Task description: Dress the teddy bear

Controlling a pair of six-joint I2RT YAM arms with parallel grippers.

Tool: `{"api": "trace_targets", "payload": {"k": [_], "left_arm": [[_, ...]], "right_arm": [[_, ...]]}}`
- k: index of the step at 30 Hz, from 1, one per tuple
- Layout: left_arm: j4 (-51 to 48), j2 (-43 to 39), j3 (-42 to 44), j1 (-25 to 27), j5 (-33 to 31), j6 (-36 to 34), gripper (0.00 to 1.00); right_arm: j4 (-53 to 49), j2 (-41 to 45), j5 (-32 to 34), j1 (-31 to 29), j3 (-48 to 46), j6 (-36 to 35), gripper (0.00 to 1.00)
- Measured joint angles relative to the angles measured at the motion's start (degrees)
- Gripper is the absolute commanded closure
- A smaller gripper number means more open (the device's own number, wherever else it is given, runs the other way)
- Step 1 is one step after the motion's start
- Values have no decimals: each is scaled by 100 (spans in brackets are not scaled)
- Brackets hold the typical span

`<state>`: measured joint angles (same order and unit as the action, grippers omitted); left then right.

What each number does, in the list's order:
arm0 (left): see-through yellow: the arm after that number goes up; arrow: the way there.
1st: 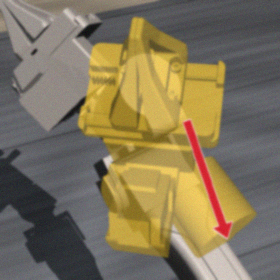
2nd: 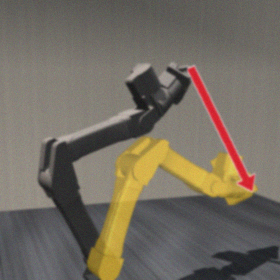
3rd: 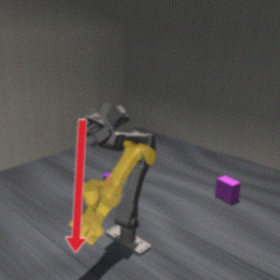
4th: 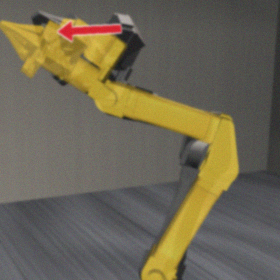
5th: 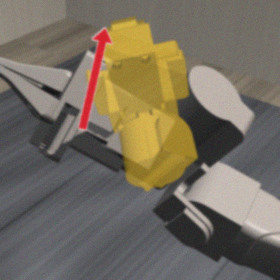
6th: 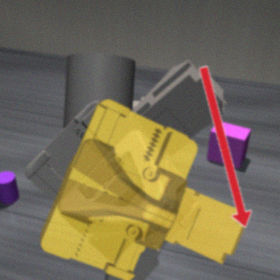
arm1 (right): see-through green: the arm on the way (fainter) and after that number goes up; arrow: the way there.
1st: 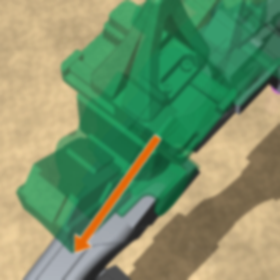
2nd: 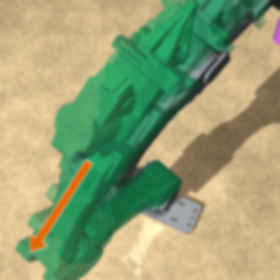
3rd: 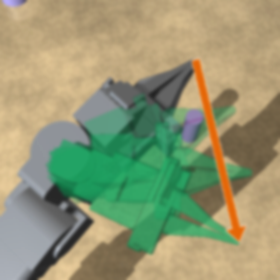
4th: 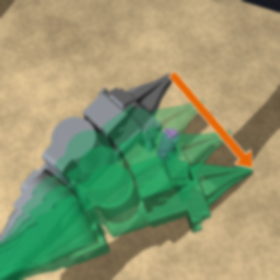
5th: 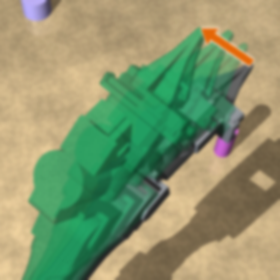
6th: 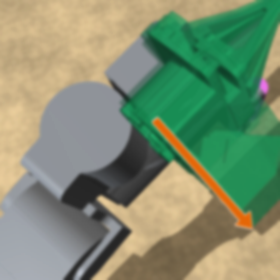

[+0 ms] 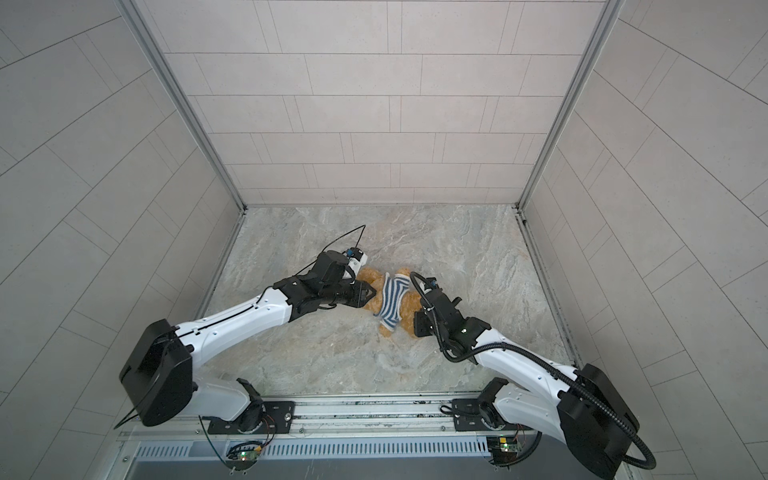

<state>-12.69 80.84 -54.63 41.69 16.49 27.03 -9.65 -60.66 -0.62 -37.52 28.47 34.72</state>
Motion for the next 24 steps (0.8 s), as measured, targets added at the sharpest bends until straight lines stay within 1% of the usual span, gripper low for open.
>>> {"api": "trace_targets", "payload": {"k": [2,5,8,10,15,20,24], "left_arm": [[-199,-216,94,179,-227,-116,57],[-396,-424,164,428,-424,-216,56],[-442,-382,155,623,-507,-258,56],[-472,-205,85,723,-546,-267,56],[-457,474,-291,837,-581,-254,65],[-433,796,-498,892,-575,-247,68],[-439,824,-529,898,-627,-262,79]], "right_arm": [[-24,85,2,-11,-33,2,100],[-66,170,4,-50,-66,7,100],[-87,201,7,-76,-79,7,100],[-96,201,13,-85,-79,7,100],[-146,240,52,-125,-79,7,100],[-229,319,92,-151,-79,4,100],[-271,350,109,-160,-79,4,100]]}}
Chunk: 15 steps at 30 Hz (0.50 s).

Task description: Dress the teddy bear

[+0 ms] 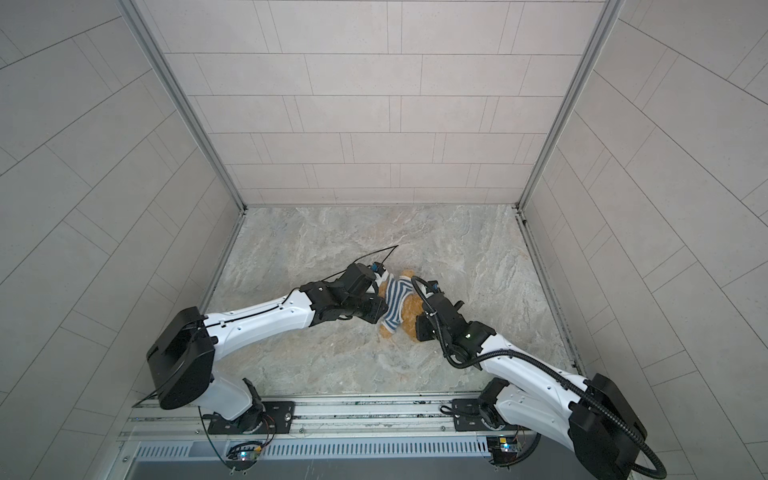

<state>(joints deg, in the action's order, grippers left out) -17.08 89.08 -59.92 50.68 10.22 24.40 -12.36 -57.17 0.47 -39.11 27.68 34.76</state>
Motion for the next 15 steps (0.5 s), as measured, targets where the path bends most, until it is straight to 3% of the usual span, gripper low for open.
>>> {"api": "trace_targets", "payload": {"k": [7,15], "left_arm": [[-52,-74,11,0,-192,-17,99],[-105,-955,619,-83,-90,-13,100]], "right_arm": [[-188,267,15,-22,0,-7,100],[-688,820,131,-39,46,-52,100]]}}
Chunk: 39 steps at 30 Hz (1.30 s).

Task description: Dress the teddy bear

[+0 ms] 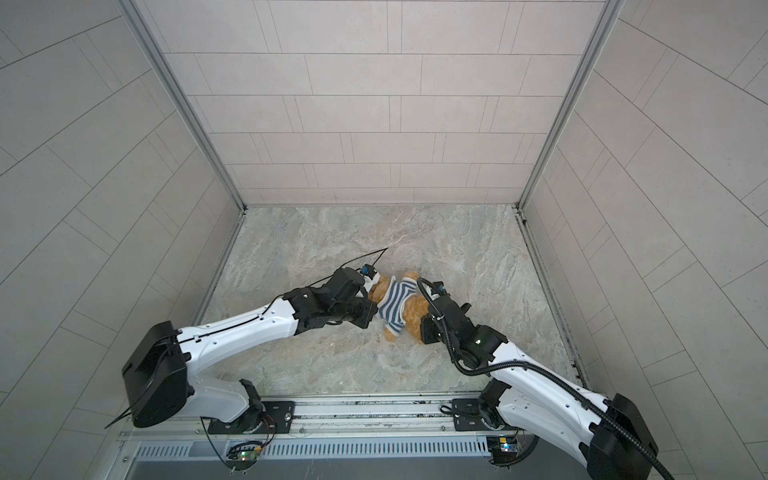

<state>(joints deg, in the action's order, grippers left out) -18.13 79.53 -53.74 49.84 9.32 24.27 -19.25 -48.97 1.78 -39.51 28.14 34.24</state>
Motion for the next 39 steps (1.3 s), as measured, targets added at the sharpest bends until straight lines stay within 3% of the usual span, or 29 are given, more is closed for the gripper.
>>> {"api": "trace_targets", "payload": {"k": [9,19,23,27,34,39], "left_arm": [[-48,-817,501,-393,487,-13,100],[282,11,496,-337,546,55,99],[332,210,490,-275,455,140,81],[295,-96,538,-168,179,186,65],[269,-1067,1110,490,-396,341,51],[404,-1060,1436,1180,-675,518,46]], "right_arm": [[-271,616,-22,-48,2,-15,100],[-297,151,-9,-321,4,-17,100],[-273,17,7,-337,4,7,100],[-258,107,57,-337,4,15,100],[-264,227,131,-337,4,31,100],[-247,203,133,-337,4,33,100]]}}
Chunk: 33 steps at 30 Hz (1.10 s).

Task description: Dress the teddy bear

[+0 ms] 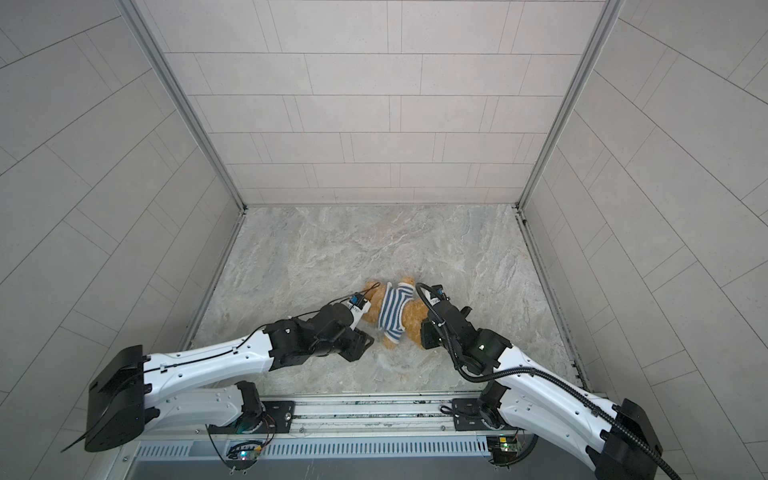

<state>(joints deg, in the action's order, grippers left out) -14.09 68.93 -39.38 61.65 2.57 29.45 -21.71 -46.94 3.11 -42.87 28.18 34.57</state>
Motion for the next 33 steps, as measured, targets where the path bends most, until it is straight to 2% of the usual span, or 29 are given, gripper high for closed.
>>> {"api": "trace_targets", "payload": {"k": [5,7,17,19,24,33], "left_arm": [[621,527,103,225,-39,168,31],[907,739,129,256,-52,177,28],[2280,1617,271,304,-452,210,30],[2465,1858,264,304,-518,219,35],[2826,2315,227,308,-566,302,56],[3029,2133,361,315,-566,444,86]], "right_arm": [[0,2,-2,0,-2,15,100],[2,9,-2,0,-2,22,100],[7,94,-2,0,-42,48,100],[2,94,-2,2,-57,63,100],[2,101,7,2,-79,85,100],[4,223,35,2,-146,116,100]]}}
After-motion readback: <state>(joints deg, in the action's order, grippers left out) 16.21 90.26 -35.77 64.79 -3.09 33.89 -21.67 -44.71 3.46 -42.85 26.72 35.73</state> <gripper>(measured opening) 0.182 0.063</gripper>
